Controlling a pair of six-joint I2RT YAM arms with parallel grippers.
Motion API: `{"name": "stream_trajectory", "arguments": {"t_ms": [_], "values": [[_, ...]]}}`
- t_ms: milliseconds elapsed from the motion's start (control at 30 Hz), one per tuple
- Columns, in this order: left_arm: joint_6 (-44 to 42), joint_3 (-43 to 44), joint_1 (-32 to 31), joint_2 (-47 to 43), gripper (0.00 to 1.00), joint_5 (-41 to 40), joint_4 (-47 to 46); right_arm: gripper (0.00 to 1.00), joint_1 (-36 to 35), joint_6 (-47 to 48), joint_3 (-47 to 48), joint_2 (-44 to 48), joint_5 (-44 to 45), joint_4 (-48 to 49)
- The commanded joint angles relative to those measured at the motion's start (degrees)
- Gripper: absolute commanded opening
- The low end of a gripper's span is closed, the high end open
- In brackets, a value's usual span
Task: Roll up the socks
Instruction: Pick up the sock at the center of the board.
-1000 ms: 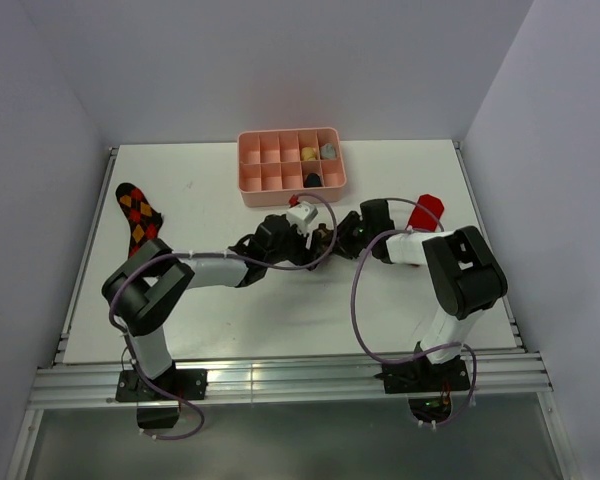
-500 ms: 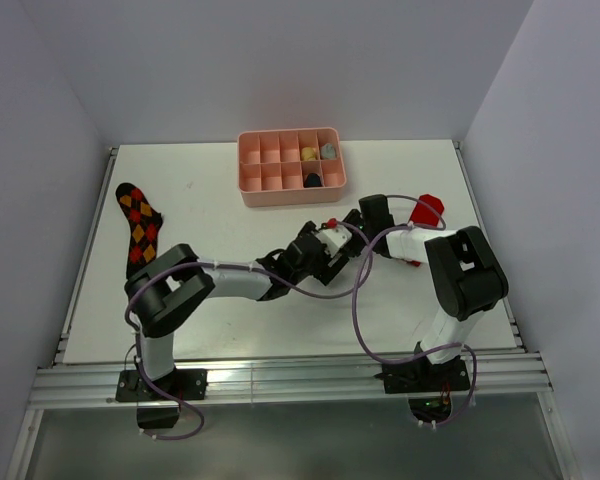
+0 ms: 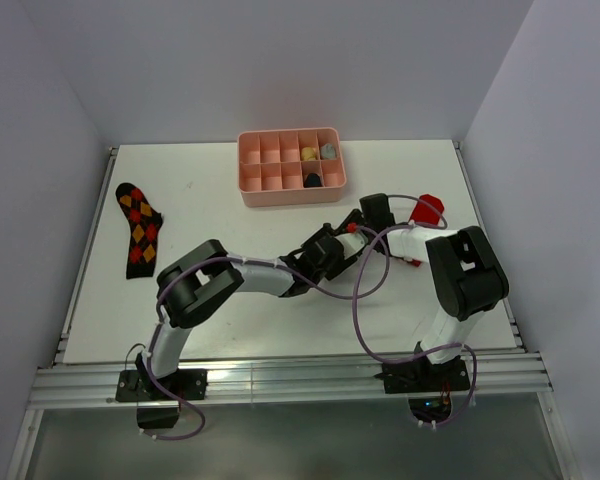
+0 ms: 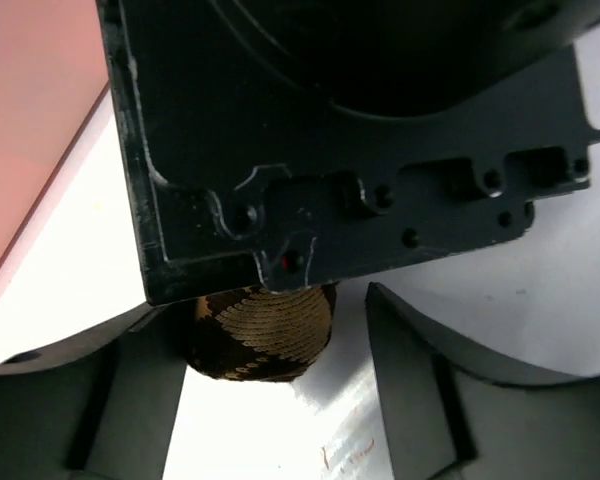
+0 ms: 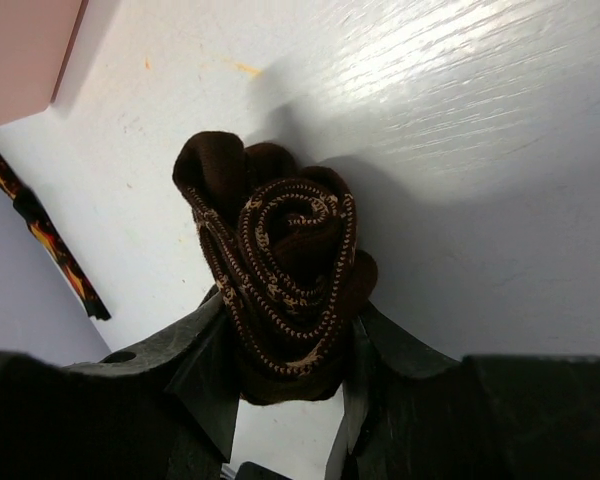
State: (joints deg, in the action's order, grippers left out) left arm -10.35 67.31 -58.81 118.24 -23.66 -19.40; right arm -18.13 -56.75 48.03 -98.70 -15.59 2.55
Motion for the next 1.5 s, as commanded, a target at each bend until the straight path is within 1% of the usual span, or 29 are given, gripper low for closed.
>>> {"name": "stream_trajectory", "arguments": {"t_ms": [0,133,167,200,233,300,333,400,433,467,500,533,567,633,667,700,733,800,833,933,1033,1167,1333,1433,1467], "values": [[-0.3,2.6,0.1,2.6,0.7,-0.8,3.5,0.0,-0.6,1.3,1.3,1.3,1.7,-4.1],[1.3,3.9,0.6,3.8,0.6,-0.9,5.9,0.0,-0.8,1.2,1.2,1.4,1.8,-4.2],[1.7,4.0,0.8,3.9,0.54,-0.6,6.6,0.0,-0.7,1.3,1.1,1.4,1.8,-4.2],[2.0,4.0,1.1,3.9,0.51,-0.4,6.9,0.0,-0.8,1.3,1.2,1.5,1.7,-4.2],[2.2,3.8,1.2,3.9,0.44,-0.2,7.0,0.0,-0.8,1.1,1.1,1.5,1.6,-4.2],[2.7,3.4,1.6,4.0,0.35,0.2,7.4,0.0,-0.7,1.0,1.3,1.7,1.4,-4.0],[2.9,3.2,1.7,4.1,0.25,0.4,7.5,0.0,-0.8,1.1,1.3,1.8,1.3,-4.1],[3.7,2.4,1.7,4.3,0.13,0.8,7.8,0.0,-0.8,1.3,1.5,1.9,1.3,-4.4],[3.9,2.0,1.7,4.2,0.04,1.2,7.7,0.0,-0.8,1.3,1.5,2.1,1.2,-4.5],[4.7,1.3,1.7,3.8,0.01,1.9,7.6,0.0,-0.8,1.3,1.5,2.3,1.1,-4.5],[5.1,1.0,1.7,3.6,0.01,2.3,7.6,0.02,-0.8,1.4,1.6,2.4,1.1,-4.5],[5.5,0.6,1.7,3.4,0.01,2.7,7.8,0.08,-0.8,1.4,1.7,2.5,1.2,-4.7],[6.0,0.1,1.7,3.0,0.01,3.1,7.8,0.21,-0.7,1.5,1.8,2.7,1.3,-4.7],[6.8,-0.6,1.8,2.5,0.01,3.7,8.3,0.37,-0.5,2.0,2.7,3.3,1.5,-5.2],[7.2,-0.9,1.7,2.4,0.01,3.9,8.5,0.53,-0.4,2.2,2.9,3.7,1.5,-5.6],[7.5,-1.1,1.9,2.1,0.01,4.7,8.7,0.59,0.1,2.5,3.3,4.0,1.5,-5.9],[8.4,-1.6,1.9,1.8,0.01,5.0,8.8,0.7,0.3,2.7,3.8,5.1,1.9,-6.7],[9.6,-2.2,2.3,1.3,0.01,6.0,8.9,0.78,0.9,4.0,4.7,6.2,2.8,-8.2],[12.0,-3.0,2.5,0.6,0.01,6.4,8.4,0.84,1.9,4.5,5.6,6.9,3.3,-9.6],[15.0,-4.0,3.9,-1.0,0.01,8.2,8.1,0.93,4.3,5.8,6.6,10.1,4.3,-11.9],[16.8,-5.2,4.8,-3.0,0.01,8.4,7.4,0.96,7.2,7.5,7.7,13.6,5.2,-14.9],[19.5,-5.3,6.0,-5.8,0.01,7.2,7.5,0.96,10.6,10.7,7.3,18.1,5.9,-17.2],[24.8,-5.3,9.0,-11.2,0.01,5.2,7.4,0.96,14.3,12.5,3.0,24.2,3.4,-17.1],[27.1,-4.6,10.5,-14.6,0.0,1.3,8.2,0.96,15.8,13.9,0.6,27.4,3.0,-17.2],[27.6,-4.1,10.9,-15.3,0.0,-1.4,8.5,0.96,16.0,14.1,0.1,28.3,2.7,-17.1]]}}
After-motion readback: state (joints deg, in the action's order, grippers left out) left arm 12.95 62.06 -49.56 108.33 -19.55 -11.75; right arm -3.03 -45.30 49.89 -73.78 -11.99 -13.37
